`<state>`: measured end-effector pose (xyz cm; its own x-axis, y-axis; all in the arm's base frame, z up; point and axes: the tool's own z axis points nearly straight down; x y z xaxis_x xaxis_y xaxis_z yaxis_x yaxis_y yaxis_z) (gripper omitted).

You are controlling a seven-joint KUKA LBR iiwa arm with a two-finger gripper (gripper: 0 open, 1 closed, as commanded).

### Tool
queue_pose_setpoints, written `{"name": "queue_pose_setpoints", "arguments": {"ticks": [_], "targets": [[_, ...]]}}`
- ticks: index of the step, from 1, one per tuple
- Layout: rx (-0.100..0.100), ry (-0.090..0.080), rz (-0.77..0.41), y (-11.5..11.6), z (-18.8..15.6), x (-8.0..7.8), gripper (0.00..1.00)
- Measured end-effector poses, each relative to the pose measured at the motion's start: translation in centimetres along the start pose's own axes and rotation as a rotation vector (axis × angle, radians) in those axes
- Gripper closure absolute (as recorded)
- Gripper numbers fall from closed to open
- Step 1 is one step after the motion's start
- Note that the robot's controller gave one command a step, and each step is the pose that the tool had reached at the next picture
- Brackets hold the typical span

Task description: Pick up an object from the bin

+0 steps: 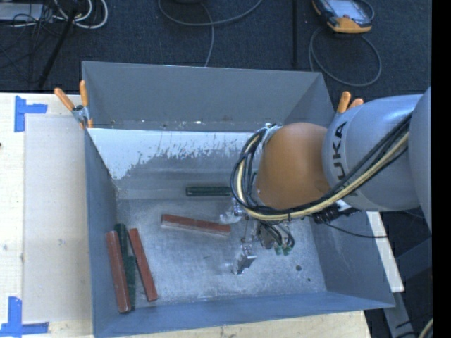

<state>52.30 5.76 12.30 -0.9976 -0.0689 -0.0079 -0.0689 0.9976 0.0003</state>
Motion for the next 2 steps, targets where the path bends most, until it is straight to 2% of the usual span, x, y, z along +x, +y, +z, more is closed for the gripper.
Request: {"name": "queue_pose_setpoints", "arguments": {"ticks": [1, 2], "targets": [[0.000, 0.008, 0.012, 2.53, 4.10, -5.26, 1.00], [0.000, 0.008, 0.013, 2.52, 4.10, -5.26, 1.00]]}}
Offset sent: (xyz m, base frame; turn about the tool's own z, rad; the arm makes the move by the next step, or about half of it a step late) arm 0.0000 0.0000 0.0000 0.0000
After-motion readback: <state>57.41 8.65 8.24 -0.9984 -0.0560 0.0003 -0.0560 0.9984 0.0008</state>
